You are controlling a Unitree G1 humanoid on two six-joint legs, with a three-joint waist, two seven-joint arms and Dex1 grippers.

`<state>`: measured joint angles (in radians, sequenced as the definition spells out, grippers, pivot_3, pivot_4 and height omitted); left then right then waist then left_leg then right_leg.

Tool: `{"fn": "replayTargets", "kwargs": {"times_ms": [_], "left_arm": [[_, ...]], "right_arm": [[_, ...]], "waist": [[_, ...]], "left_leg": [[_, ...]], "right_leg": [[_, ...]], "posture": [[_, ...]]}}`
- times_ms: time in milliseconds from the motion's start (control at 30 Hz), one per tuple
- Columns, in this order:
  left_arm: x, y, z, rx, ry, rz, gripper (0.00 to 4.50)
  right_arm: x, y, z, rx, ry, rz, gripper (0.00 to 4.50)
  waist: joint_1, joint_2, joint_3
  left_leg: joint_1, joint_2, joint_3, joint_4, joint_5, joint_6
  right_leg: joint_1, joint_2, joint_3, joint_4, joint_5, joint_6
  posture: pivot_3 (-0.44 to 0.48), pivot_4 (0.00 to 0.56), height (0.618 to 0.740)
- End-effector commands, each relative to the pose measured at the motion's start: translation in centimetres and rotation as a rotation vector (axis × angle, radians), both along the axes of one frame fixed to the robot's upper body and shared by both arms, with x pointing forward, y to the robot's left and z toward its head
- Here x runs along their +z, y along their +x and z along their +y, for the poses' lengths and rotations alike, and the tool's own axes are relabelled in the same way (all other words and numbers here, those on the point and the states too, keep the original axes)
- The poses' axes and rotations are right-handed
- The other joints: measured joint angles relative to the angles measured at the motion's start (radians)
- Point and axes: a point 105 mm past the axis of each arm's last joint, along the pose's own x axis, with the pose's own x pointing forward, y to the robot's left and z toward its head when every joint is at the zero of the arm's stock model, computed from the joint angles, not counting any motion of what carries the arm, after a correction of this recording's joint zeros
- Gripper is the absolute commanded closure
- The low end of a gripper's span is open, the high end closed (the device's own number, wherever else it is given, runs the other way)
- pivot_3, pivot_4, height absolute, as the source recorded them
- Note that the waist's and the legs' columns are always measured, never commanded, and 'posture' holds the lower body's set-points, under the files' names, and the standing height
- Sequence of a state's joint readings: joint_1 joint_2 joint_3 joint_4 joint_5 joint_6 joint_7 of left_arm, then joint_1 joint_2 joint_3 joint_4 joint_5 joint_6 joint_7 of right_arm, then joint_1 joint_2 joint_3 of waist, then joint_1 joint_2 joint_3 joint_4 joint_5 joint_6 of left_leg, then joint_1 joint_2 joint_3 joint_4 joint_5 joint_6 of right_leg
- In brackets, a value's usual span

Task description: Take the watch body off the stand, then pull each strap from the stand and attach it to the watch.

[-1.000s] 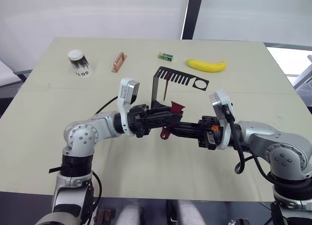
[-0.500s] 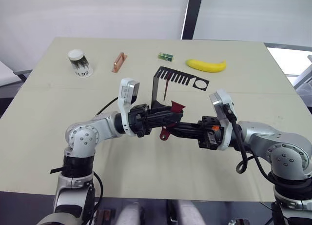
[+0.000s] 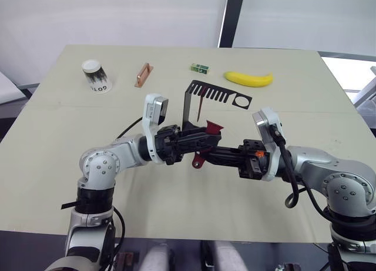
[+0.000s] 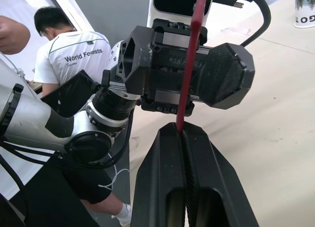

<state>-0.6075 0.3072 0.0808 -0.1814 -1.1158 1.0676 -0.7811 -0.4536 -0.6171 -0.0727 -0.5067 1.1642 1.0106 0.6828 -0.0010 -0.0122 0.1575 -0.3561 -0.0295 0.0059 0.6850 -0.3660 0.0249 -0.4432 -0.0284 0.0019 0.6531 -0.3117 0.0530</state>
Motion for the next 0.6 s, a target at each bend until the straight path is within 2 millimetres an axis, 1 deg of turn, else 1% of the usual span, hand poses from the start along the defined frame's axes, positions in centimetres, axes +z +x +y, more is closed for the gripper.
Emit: {"fn": "replayTargets", "kwargs": {"times_ms": [33, 600], "left_arm": [[1.07, -0.32, 0.23, -0.010, -0.048, -0.027, 3.50], [1.19, -0.23, 0.31, -0.005, -0.067, -0.010, 3.50]], "right_arm": [[0.79, -0.32, -0.05, 0.005, 0.009, -0.029, 4.50], [0.85, -0.31, -0.06, 0.005, 0.009, -0.026, 4.50]], "waist": [[0.000, 0.000, 0.000], [0.000, 0.000, 0.000]], "left_leg": [[0.000, 0.000, 0.000, 0.000, 0.000, 0.000], [0.000, 0.000, 0.000, 0.000, 0.000, 0.000]], "right_leg": [[0.000, 0.000, 0.000, 0.000, 0.000, 0.000], [0.000, 0.000, 0.000, 0.000, 0.000, 0.000]], "posture": [[0.000, 0.150, 0.740], [0.000, 0.150, 0.740]]}}
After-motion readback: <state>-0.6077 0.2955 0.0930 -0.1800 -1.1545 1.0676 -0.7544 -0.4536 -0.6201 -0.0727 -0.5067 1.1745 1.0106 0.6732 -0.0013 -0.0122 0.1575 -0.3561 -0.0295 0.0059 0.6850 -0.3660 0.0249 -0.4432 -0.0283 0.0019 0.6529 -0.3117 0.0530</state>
